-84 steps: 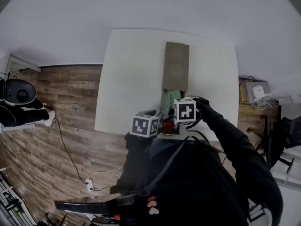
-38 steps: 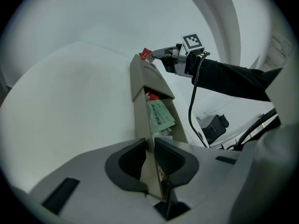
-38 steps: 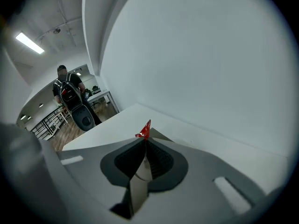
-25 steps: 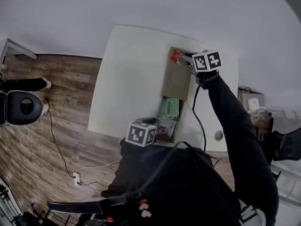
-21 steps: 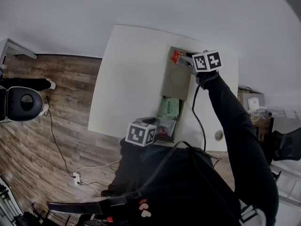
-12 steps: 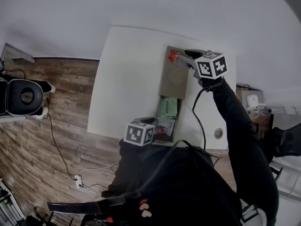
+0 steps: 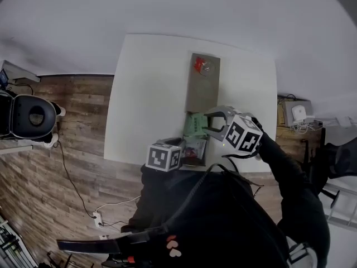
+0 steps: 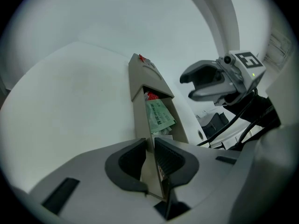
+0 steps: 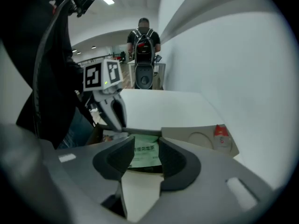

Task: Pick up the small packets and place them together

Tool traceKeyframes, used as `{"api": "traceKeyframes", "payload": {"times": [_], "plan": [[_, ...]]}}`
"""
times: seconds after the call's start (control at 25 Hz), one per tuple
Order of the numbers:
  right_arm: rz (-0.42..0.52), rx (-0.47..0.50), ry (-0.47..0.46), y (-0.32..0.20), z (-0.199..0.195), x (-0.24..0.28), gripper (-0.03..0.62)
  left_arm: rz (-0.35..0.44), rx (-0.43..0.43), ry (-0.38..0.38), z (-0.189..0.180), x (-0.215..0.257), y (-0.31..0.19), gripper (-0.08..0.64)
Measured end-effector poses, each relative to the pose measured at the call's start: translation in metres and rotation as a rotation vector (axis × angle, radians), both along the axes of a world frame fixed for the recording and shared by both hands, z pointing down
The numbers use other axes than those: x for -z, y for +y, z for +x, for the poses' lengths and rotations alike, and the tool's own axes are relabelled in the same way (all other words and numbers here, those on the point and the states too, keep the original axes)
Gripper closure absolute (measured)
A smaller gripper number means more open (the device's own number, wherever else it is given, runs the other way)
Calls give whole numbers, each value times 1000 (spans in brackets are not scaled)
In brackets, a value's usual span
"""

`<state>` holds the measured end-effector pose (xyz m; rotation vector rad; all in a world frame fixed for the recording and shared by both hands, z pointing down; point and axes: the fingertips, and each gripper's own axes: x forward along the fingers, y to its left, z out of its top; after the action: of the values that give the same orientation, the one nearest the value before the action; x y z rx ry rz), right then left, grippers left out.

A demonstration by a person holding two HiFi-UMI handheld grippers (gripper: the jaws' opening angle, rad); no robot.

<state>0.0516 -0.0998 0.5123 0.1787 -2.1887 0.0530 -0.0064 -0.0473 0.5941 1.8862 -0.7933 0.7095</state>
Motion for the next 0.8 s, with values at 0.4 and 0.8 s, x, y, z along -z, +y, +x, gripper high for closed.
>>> {"api": "traceKeyframes", "payload": {"times": [0.4,0.8], "plan": [[-80,165,234,42,-9,-58,433,-8,15,16,2,-3,0,500],[-67,273,405,49,-4,-89,433,-12,31,38,0,-2,2,500]]}}
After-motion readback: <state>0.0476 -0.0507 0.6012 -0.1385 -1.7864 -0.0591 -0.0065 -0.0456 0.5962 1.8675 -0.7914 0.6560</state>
